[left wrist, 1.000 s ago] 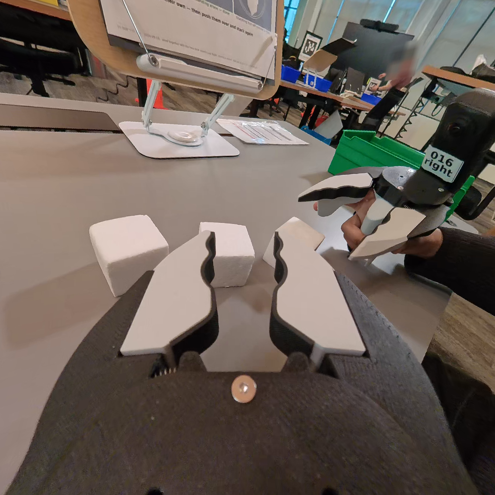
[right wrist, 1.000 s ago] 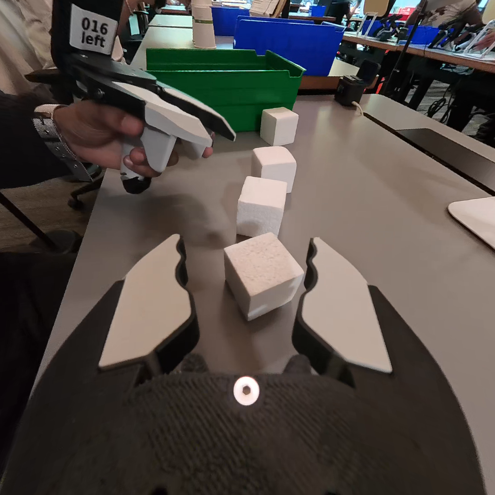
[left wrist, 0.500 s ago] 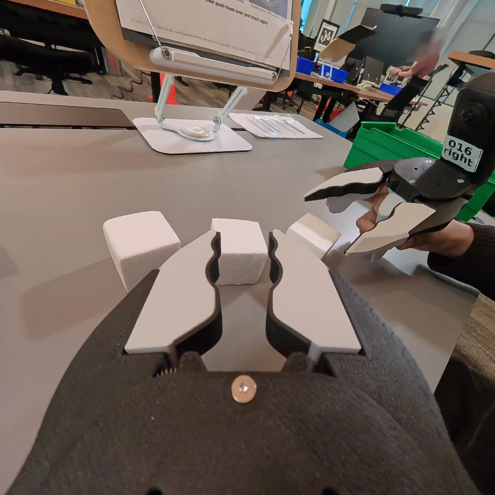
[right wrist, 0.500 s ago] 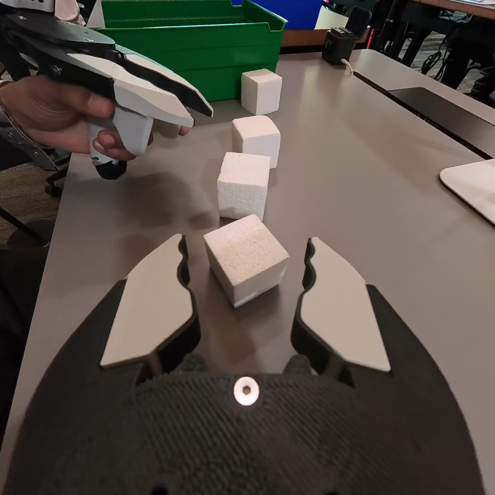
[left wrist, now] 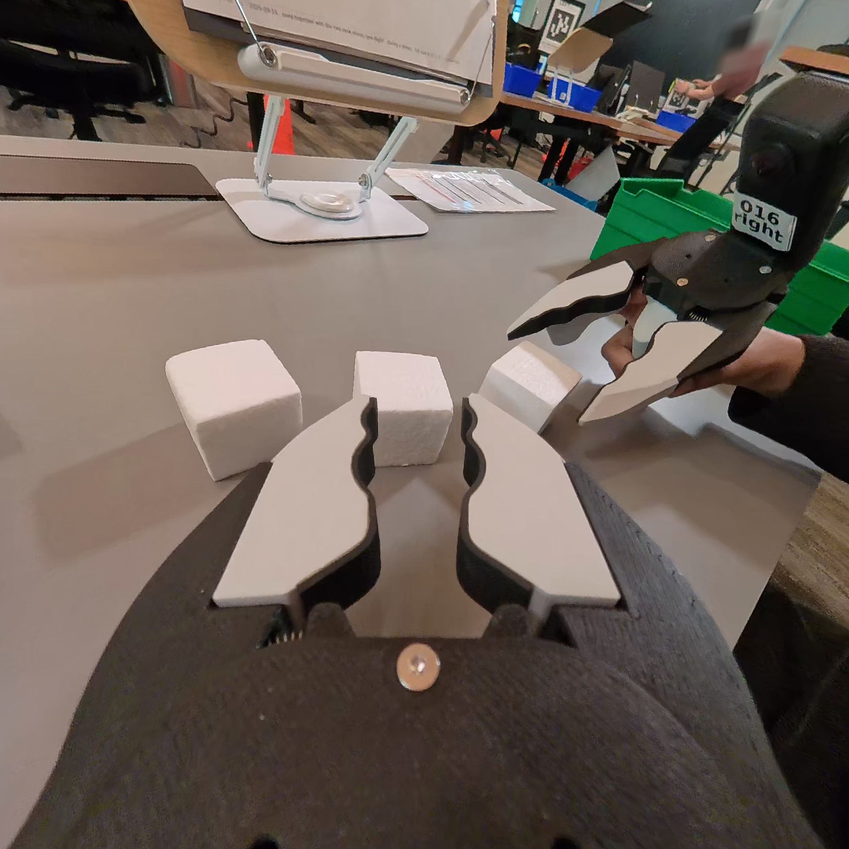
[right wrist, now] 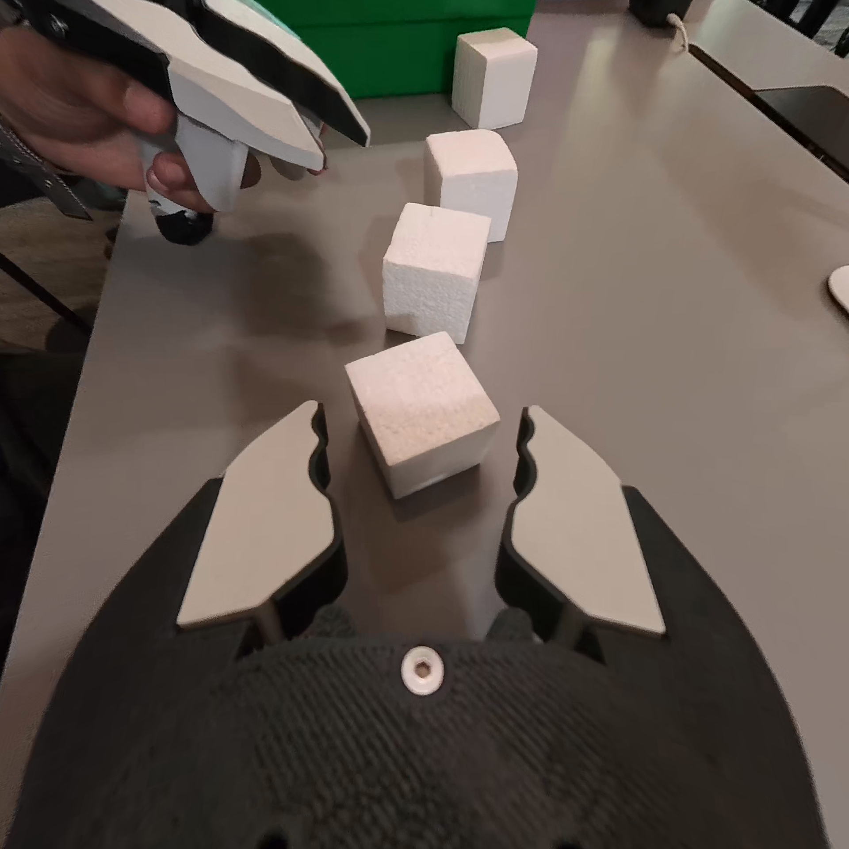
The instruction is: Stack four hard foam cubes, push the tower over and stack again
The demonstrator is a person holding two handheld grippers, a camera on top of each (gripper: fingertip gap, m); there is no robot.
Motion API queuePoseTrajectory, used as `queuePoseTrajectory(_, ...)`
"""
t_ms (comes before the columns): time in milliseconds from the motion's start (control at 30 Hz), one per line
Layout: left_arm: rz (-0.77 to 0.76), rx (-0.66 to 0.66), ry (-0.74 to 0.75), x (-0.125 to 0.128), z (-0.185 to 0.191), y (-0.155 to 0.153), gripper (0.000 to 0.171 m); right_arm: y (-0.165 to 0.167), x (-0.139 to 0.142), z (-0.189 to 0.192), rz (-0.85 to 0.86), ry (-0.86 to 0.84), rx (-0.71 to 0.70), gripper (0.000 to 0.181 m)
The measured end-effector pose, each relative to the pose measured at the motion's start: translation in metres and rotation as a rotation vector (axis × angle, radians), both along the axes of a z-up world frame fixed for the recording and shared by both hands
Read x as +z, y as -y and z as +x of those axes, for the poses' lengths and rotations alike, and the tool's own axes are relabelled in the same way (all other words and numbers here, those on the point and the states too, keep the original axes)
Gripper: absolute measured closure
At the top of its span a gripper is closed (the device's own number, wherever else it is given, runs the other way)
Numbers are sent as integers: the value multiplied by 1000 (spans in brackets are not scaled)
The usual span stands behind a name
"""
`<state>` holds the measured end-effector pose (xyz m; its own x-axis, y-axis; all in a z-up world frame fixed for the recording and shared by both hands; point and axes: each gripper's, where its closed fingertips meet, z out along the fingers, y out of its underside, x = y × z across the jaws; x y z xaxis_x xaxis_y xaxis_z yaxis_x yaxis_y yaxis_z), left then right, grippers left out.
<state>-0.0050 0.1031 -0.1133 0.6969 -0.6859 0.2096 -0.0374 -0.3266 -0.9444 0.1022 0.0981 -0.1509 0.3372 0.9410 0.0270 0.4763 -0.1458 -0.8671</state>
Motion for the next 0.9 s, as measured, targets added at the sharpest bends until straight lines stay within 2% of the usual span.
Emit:
queuePoseTrajectory(133, 21, 38, -14, 2, -13, 2, 137, -2, 1, -1, -43, -20, 37, 104)
queuePoseTrajectory(233, 22, 70, 2, 4, -23, 1, 137, 0, 1, -2, -52, -22, 73, 123)
queuePoseTrajectory(433, -3, 87, 47, 6, -28, -3, 138, 1, 1, -2, -47, -15, 73, 124)
queuePoseTrajectory(600, 9, 61, 52, 9, -14, -7, 139, -2, 7, 12, -7, -14, -9, 124)
queuePoseTrajectory(900, 37, -43, 41, 13, 33, -15, 140, 3, 13, 59, -2, -38, -173, 124)
